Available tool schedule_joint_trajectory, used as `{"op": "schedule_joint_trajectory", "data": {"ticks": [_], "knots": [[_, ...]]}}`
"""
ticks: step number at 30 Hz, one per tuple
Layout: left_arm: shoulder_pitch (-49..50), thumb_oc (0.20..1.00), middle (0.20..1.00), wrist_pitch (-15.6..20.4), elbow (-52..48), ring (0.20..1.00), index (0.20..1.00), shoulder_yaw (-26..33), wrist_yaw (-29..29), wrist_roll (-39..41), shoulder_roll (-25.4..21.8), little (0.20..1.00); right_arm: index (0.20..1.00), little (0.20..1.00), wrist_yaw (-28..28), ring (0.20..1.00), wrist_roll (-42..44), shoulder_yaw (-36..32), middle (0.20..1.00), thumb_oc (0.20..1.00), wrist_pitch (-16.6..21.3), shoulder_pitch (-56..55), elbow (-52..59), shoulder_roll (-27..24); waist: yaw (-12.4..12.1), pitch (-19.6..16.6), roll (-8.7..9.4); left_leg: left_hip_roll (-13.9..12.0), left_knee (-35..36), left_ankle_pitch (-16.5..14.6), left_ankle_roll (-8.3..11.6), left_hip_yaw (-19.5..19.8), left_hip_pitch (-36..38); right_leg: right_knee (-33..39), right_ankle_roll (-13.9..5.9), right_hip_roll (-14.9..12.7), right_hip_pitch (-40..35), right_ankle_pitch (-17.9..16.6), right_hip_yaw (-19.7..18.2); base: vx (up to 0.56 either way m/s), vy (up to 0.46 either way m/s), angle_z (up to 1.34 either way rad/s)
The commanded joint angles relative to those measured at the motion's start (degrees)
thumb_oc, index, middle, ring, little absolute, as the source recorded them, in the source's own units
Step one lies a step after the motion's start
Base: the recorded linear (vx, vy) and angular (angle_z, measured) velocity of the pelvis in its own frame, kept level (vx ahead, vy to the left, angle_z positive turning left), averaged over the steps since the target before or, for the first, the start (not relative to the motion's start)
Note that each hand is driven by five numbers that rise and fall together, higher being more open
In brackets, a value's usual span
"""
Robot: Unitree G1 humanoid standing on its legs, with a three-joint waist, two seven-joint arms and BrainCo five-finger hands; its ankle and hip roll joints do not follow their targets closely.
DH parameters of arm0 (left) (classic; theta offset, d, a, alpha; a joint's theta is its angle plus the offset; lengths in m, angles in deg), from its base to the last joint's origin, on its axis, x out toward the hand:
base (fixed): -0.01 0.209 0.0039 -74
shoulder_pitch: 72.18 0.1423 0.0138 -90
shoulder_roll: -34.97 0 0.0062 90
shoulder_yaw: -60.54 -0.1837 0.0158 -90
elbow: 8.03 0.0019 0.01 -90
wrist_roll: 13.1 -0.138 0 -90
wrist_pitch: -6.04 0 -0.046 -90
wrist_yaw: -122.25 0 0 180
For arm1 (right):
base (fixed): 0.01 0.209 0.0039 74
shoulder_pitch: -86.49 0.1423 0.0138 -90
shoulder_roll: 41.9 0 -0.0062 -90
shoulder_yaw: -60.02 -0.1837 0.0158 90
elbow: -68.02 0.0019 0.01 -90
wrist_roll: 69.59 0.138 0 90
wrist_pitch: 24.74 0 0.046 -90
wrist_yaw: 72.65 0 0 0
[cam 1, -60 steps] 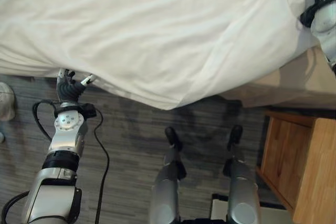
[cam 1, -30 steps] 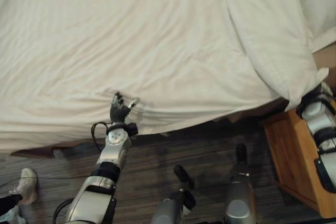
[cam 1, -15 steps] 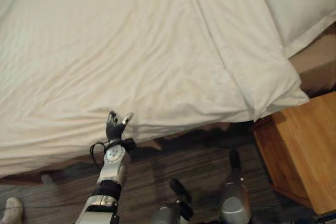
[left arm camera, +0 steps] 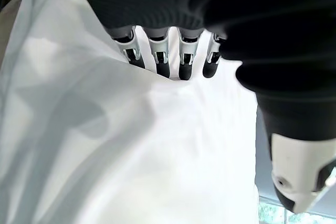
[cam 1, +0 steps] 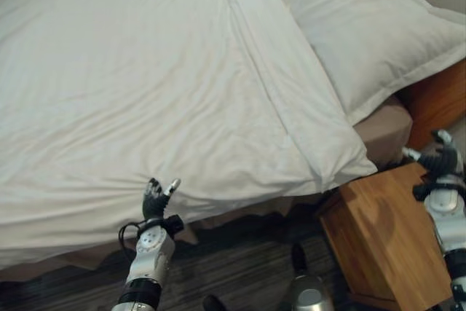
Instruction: Making the bed.
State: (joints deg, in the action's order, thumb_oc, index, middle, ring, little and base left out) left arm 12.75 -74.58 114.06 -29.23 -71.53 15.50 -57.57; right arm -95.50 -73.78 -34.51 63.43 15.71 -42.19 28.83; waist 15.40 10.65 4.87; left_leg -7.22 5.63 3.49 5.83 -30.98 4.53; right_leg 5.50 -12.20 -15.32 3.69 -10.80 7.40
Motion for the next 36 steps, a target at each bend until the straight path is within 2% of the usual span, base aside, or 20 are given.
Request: {"op": "schedule_joint_trajectory", "data": {"ticks": [1,3,4,5,7,8,9,10,12,13,14,16,23,25,30,31,32,34,35,36], "knots": [[-2.5,1.000,1.000,1.1,-2.8,1.000,1.000,-0.9,3.2,-0.9,0.0,1.000,0.200,0.200,-1.7,0.200,10.6,1.1,0.200,0.200,6.6,7.7,0.5,0.8,-2.5,0.6,-0.15,-3.5,-5.2,-5.7,4.00,2.6,6.2,-2.3,-1.37,-1.0,8.2,-3.7,4.9,0.03,-0.024,0.15],[-3.2,1.000,1.000,1.4,-2.4,1.000,1.000,-1.2,3.4,0.4,-0.7,1.000,0.200,0.200,-0.6,0.200,22.3,0.9,0.200,0.200,10.4,13.6,-0.9,3.3,-3.3,1.4,-0.42,-3.4,-5.2,-5.1,4.18,3.1,5.4,-2.5,-1.10,-1.3,8.7,-4.0,5.0,0.00,-0.025,0.08],[-3.2,1.000,1.000,1.4,-2.4,1.000,1.000,-1.2,3.5,0.4,-0.7,1.000,0.200,0.200,-0.6,0.200,22.3,0.9,0.200,0.200,10.4,13.7,-1.0,3.3,-3.3,1.4,-0.36,-3.4,-5.2,-5.1,4.17,3.1,5.4,-2.5,-1.09,-1.4,8.8,-4.0,5.0,0.01,-0.008,0.11],[-3.5,1.000,1.000,1.7,-1.9,1.000,1.000,-2.3,3.7,0.9,-0.7,1.000,0.200,0.200,-0.3,0.200,31.4,0.2,0.200,0.200,13.9,20.1,-2.9,5.4,-4.7,2.7,-1.51,-3.5,-5.5,-5.5,4.45,3.5,5.0,-2.6,-1.27,-1.5,9.0,-3.9,5.2,0.02,0.010,0.16],[-4.2,1.000,1.000,2.6,-1.4,1.000,1.000,-2.9,4.1,2.1,-1.1,1.000,0.200,0.200,0.6,0.200,40.6,0.3,0.200,0.200,17.8,27.2,-6.2,7.3,-5.8,4.3,-2.30,-3.4,-6.2,-5.1,4.76,3.9,3.4,-2.6,-1.07,-2.1,9.8,-4.2,5.4,-0.01,-0.010,0.12],[-4.2,1.000,1.000,3.0,-1.3,1.000,1.000,-3.2,4.1,2.6,-1.2,1.000,0.200,0.200,0.5,0.200,43.5,0.1,0.200,0.200,18.9,29.5,-6.8,8.2,-6.5,4.9,-2.99,-3.7,-6.4,-5.3,5.00,4.1,2.8,-2.5,-1.24,-2.2,9.8,-4.0,5.5,-0.04,-0.025,0.07],[-4.3,1.000,1.000,3.1,-1.2,1.000,1.000,-3.1,4.1,2.6,-1.2,1.000,0.200,0.200,0.6,0.200,43.7,0.2,0.200,0.200,19.0,29.7,-7.0,8.1,-6.4,5.0,-2.83,-3.6,-6.5,-5.0,4.97,4.2,2.6,-2.6,-1.05,-2.3,10.1,-4.2,5.5,-0.02,-0.034,0.11],[-5.2,1.000,1.000,3.5,-0.6,1.000,1.000,-3.6,3.7,3.2,-1.6,1.000,0.200,0.200,0.5,0.200,48.0,-0.3,0.200,0.200,21.2,32.9,-8.3,10.7,-7.5,6.2,-4.10,-4.0,-6.8,-4.7,5.39,5.0,1.0,-2.7,-1.08,-2.4,10.4,-3.9,5.9,-0.03,-0.065,0.13],[-5.5,1.000,1.000,3.7,-0.2,1.000,1.000,-3.6,3.6,3.4,-1.7,1.000,0.200,0.200,0.5,0.200,49.5,-0.8,0.200,0.200,22.1,33.9,-9.1,11.3,-7.7,6.4,-4.31,-4.0,-6.8,-4.0,5.42,5.4,0.3,-2.8,-0.82,-2.7,10.7,-4.0,6.2,0.00,-0.060,0.25],[-5.7,1.000,1.000,4.0,0.6,1.000,1.000,-3.8,3.6,3.8,-1.9,1.000,0.200,0.200,0.9,0.200,51.9,-1.3,0.200,0.200,23.6,35.2,-9.9,13.2,-8.8,6.8,-5.53,-4.2,-6.6,-3.4,5.62,6.1,-0.6,-3.0,-0.74,-2.8,10.8,-3.7,6.9,0.01,-0.036,0.35],[-5.7,1.000,1.000,4.1,0.6,1.000,1.000,-3.8,3.7,3.8,-2.0,1.000,0.200,0.200,1.0,0.200,52.1,-1.3,0.200,0.200,23.7,35.3,-10.0,13.2,-8.7,6.8,-5.54,-4.3,-6.6,-3.3,5.64,6.2,-0.7,-3.0,-0.72,-2.8,10.8,-3.7,7.0,0.02,-0.063,0.38],[-6.0,1.000,1.000,4.6,1.2,1.000,1.000,-4.5,3.8,4.2,-2.4,1.000,0.200,0.200,1.9,0.200,54.8,-1.6,0.200,0.200,25.7,36.7,-10.8,15.2,-9.8,7.7,-7.22,-4.3,-6.3,-2.6,5.84,7.5,-2.1,-3.3,-0.72,-2.9,11.1,-3.4,7.7,-0.03,-0.057,0.34],[-9.4,1.000,1.000,5.8,3.2,1.000,1.000,-4.8,2.7,6.0,-3.3,1.000,0.200,0.200,2.7,0.200,59.4,-3.1,0.200,0.200,28.8,39.7,-13.2,15.2,-10.3,11.6,-11.85,-4.9,-8.1,-2.2,6.47,8.6,-7.7,-3.8,-0.93,-3.9,15.1,-3.0,7.2,-0.07,-0.029,0.18],[-8.7,1.000,1.000,5.9,3.9,1.000,1.000,-4.1,3.6,7.0,-2.9,1.000,0.200,0.200,4.7,0.200,62.9,-5.9,0.200,0.200,29.9,37.8,-15.5,15.2,-9.7,12.6,-14.80,-4.6,-8.7,-2.1,6.50,8.2,-9.7,-3.8,-1.28,-4.7,17.1,-3.3,6.6,-0.07,0.063,0.06],[-7.6,1.000,1.000,5.1,6.1,1.000,1.000,-1.5,5.5,8.2,-1.6,1.000,0.200,0.200,7.1,0.200,68.7,-13.8,0.200,0.200,31.8,30.3,-18.3,14.1,-6.5,13.2,-19.51,-2.7,-7.8,-2.4,5.78,6.7,-11.4,-4.2,-1.80,-5.3,22.0,-3.7,3.9,-0.03,0.166,-0.13],[-7.6,1.000,1.000,5.2,6.2,1.000,1.000,-1.5,5.6,8.2,-1.6,1.000,0.200,0.200,7.2,0.200,68.8,-13.8,0.200,0.200,31.8,30.1,-18.1,14.1,-6.5,13.2,-19.41,-2.6,-7.8,-2.0,5.66,6.6,-11.6,-4.4,-1.63,-5.4,22.2,-4.0,3.8,0.01,0.181,-0.22],[-7.5,1.000,1.000,4.8,7.5,1.000,1.000,-1.1,5.9,8.5,-0.2,1.000,0.200,0.200,6.9,0.200,69.1,-16.9,0.200,0.200,32.5,25.5,-17.4,14.3,-5.0,13.1,-20.58,-1.7,-7.6,-3.0,5.37,5.8,-11.1,-4.6,-2.03,-5.7,23.1,-3.7,2.8,0.02,0.162,-0.18],[-7.9,1.000,1.000,4.5,8.8,1.000,1.000,-1.1,5.9,8.3,1.3,1.000,0.200,0.200,6.3,0.200,68.9,-19.4,0.200,0.200,33.1,21.9,-16.7,14.3,-2.9,13.0,-21.12,-1.0,-7.6,-3.7,5.07,5.2,-10.6,-4.7,-2.29,-6.1,23.6,-4.0,1.9,0.03,0.155,-0.15],[-7.9,1.000,1.000,4.5,8.9,1.000,1.000,-1.2,5.9,8.3,1.3,1.000,0.200,0.200,6.3,0.200,68.9,-19.4,0.200,0.200,33.1,21.7,-16.6,14.3,-2.8,13.0,-21.01,-0.9,-7.7,-3.4,4.95,5.1,-10.7,-4.8,-2.22,-6.3,23.8,-4.3,1.9,0.07,0.153,-0.15],[-9.4,1.000,1.000,3.8,10.9,1.000,1.000,-1.6,6.0,8.8,3.4,1.000,0.200,0.200,5.4,0.200,68.8,-22.0,0.200,0.200,32.7,17.1,-17.1,15.0,0.4,12.4,-21.01,-0.1,-7.9,-5.1,4.63,3.8,-9.1,-4.9,-2.61,-6.4,24.1,-4.4,1.0,0.08,0.132,-0.23]]}}
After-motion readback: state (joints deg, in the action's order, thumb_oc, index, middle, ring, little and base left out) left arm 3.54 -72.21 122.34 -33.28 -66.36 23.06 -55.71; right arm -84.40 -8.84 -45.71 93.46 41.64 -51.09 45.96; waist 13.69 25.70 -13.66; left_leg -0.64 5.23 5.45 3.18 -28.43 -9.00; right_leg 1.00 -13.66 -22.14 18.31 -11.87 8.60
